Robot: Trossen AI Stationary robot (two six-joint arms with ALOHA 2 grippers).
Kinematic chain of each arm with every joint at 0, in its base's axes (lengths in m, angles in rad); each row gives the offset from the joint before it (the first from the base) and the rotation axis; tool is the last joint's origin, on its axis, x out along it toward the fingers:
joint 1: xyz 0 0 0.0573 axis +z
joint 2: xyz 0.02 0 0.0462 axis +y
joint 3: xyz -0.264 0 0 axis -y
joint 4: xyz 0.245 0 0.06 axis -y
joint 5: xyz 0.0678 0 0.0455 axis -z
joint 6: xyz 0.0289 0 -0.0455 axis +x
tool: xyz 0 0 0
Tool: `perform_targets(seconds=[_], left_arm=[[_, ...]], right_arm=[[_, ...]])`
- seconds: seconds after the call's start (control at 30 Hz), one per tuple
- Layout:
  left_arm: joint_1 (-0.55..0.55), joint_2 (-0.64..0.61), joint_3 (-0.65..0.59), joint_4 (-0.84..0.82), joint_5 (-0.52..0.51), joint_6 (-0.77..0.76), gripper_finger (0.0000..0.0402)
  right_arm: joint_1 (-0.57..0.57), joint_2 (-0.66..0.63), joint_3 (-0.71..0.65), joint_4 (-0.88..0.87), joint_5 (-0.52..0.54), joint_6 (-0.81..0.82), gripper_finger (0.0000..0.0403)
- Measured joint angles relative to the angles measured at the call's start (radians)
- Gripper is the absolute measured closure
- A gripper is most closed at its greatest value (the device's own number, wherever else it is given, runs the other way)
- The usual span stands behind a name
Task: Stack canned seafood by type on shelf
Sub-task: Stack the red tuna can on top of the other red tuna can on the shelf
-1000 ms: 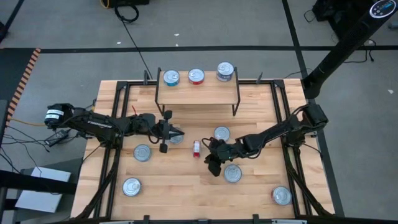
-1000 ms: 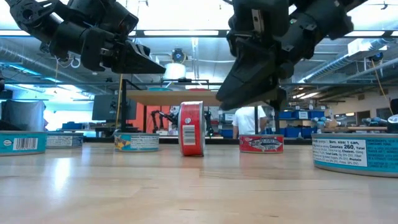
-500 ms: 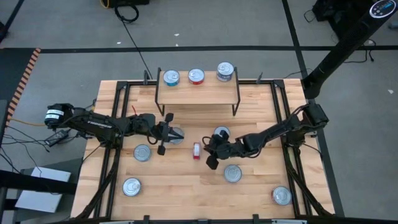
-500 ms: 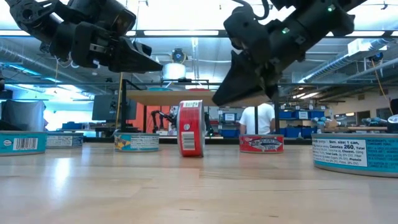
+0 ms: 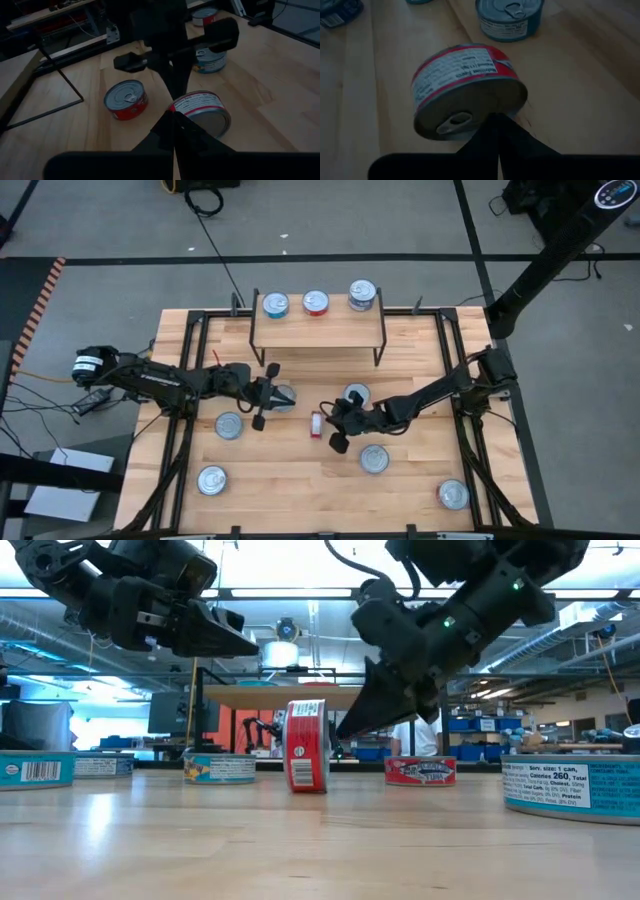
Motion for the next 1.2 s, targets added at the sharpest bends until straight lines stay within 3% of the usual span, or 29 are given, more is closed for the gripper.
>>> perform_targets(seconds=[0.43,0.63,1.03,1.2], left_arm=[[-0.019,0.0,0.0,0.0,0.002,0.027,0.0396],[-0.019,0.0,0.0,-0.005,0.03,0.027,0.0396],[-0.024,0.0,-0.001,-0.005,-0.006,0.02,0.0386],[-0.059,0.0,-0.001,-0.005,-0.068,0.02,0.0368]], right_arm=[[-0.068,0.071,0.001,0.25,-0.004,-0.115,0.0397],[-0.087,0.066,0.015,0.278,-0.033,-0.197,0.0396],[-0.028,-0.049,0.14,-0.131,-0.014,-0.204,0.0347],[0.024,-0.063,0.179,-0.282,0.001,-0.153,0.0316]])
